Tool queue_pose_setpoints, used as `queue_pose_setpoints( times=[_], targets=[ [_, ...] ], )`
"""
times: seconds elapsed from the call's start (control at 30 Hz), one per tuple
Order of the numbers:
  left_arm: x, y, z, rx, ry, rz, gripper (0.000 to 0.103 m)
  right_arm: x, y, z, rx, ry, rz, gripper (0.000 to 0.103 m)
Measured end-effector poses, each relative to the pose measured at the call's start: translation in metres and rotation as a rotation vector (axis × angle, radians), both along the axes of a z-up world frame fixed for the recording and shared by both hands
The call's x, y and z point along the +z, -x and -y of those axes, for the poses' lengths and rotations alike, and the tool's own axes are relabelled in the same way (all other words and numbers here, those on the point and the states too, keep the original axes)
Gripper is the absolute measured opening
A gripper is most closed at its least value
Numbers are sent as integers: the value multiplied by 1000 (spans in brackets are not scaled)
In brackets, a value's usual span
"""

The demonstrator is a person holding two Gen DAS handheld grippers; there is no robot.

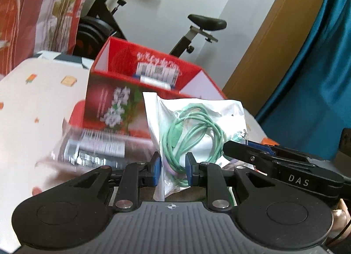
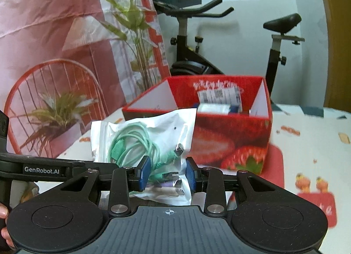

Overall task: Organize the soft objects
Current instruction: 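Lift the cable bag with both grippers and carry it over the red box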

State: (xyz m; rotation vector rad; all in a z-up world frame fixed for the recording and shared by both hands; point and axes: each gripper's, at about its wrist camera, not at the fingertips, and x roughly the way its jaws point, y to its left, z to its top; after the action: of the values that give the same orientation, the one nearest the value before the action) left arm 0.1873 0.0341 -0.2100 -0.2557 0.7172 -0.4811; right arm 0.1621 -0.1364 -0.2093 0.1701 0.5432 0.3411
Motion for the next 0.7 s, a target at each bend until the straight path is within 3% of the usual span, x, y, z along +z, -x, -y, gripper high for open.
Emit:
queue_pose_setpoints(
  times=[0.47, 0.7],
  targets=[
    [54, -84, 11, -13, -11, 89, 25, 50, -91, 25, -21, -57, 76, 32],
    [51, -114, 25, -12, -54, 93, 25, 42, -132, 35, -33, -57, 78, 33]
  ],
)
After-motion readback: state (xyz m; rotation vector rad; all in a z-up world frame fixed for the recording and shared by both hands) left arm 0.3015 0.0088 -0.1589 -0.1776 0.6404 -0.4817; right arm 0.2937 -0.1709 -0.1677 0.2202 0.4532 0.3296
